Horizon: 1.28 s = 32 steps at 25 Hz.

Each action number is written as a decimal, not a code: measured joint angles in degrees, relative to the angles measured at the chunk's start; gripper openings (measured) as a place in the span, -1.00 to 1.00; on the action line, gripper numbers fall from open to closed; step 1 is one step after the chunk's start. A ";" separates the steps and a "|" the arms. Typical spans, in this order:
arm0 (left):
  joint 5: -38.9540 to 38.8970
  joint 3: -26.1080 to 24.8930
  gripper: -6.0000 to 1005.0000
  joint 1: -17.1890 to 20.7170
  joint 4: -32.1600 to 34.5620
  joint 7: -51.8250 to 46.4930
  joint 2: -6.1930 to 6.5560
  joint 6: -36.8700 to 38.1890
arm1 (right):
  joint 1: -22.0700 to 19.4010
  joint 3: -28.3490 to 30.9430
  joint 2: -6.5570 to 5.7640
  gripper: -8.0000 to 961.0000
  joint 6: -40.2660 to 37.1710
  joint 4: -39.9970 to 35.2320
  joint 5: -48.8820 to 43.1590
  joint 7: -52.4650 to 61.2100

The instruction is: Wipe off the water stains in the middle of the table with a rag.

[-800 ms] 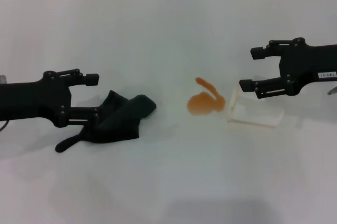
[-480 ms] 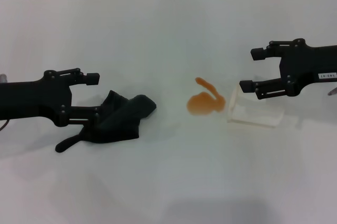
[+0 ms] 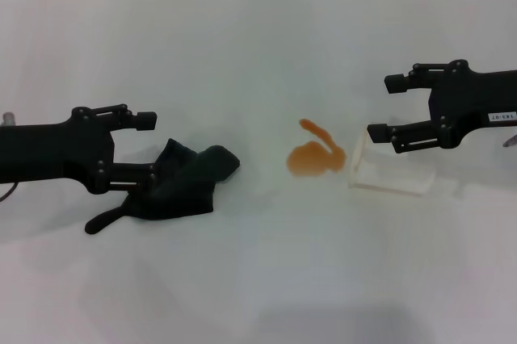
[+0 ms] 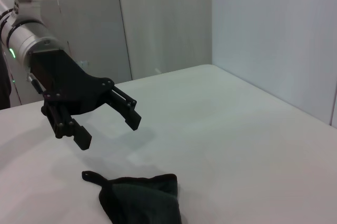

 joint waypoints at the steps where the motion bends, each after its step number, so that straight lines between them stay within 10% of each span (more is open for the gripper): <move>1: 0.06 0.02 0.72 -0.09 0.00 -0.01 0.00 0.01 | 0.00 0.00 0.00 0.75 0.00 0.00 0.00 0.05; 32: 1.90 0.83 0.72 -1.58 0.00 -0.65 0.02 0.11 | 1.94 1.23 -0.48 0.75 -3.54 -6.71 -16.17 14.38</move>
